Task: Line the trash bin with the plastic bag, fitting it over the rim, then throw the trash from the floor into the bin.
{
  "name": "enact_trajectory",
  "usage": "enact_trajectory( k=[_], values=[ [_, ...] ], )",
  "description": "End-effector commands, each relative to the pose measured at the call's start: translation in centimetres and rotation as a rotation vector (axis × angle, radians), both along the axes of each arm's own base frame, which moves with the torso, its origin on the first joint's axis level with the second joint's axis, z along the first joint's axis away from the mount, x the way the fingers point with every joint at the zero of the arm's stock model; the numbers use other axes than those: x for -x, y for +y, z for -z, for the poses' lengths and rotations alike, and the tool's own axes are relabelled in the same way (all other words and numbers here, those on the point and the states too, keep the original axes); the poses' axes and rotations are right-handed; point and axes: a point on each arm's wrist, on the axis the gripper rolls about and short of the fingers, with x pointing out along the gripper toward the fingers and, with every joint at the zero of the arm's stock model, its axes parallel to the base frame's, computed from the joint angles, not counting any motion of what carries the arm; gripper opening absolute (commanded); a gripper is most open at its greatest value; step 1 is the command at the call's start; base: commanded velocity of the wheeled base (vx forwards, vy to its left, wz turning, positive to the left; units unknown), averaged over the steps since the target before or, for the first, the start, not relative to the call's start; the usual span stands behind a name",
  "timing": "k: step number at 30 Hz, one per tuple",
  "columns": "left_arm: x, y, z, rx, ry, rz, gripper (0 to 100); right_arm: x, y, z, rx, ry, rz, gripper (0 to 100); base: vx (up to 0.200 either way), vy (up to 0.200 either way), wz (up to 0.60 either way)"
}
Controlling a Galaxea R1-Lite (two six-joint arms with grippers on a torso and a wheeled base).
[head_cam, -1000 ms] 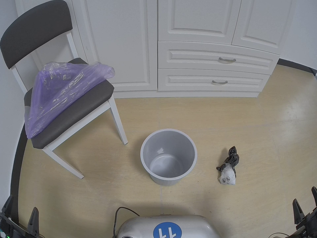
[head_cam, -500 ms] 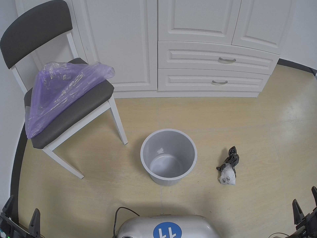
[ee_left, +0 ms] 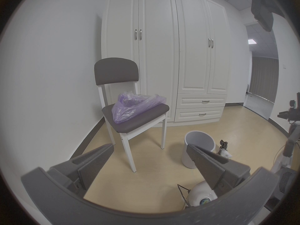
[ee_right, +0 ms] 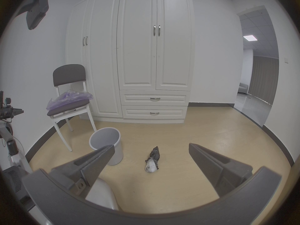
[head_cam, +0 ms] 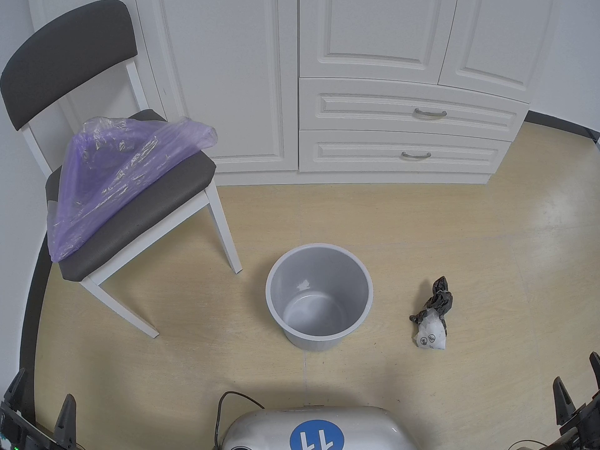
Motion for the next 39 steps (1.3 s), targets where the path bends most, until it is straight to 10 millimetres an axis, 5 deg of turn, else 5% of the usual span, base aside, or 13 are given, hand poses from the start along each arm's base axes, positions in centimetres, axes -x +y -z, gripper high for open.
enact_trajectory(
  k=[1, 11, 14, 17, 25, 30, 39],
  values=[
    [0.0, 0.0, 0.5, -0.002, 0.001, -0.001, 100, 0.0, 0.0, 0.5, 0.000, 0.001, -0.001, 100, 0.000, 0.000, 0.00],
    [0.0, 0.1, 0.6, 0.016, 0.004, -0.033, 100, 0.0, 0.0, 0.4, -0.024, -0.015, 0.003, 100, 0.000, 0.000, 0.00],
    [0.0, 0.0, 0.5, -0.030, -0.001, -0.003, 100, 1.1, 0.1, -3.4, 0.100, -0.211, -0.049, 100, 0.000, 0.000, 0.00],
    [0.0, 0.0, 0.5, 0.013, 0.001, -0.022, 100, 1.3, 0.4, -5.5, 0.126, -0.225, -0.139, 100, 0.000, 0.000, 0.00],
    [0.0, 0.1, 0.3, 0.068, -0.015, -0.057, 100, 0.6, 0.3, -4.6, 0.052, -0.140, -0.117, 100, 0.000, 0.000, 0.00],
    [1.9, -0.1, -6.1, 0.173, -0.309, 0.088, 100, 0.3, 0.4, -5.7, 0.054, -0.129, -0.131, 100, 0.000, 0.000, 0.00],
    [0.2, -0.2, -7.2, 0.093, -0.124, 0.130, 100, -3.6, 0.4, -10.9, 0.056, 0.015, -0.202, 100, 0.000, 0.000, 0.00]
  ],
)
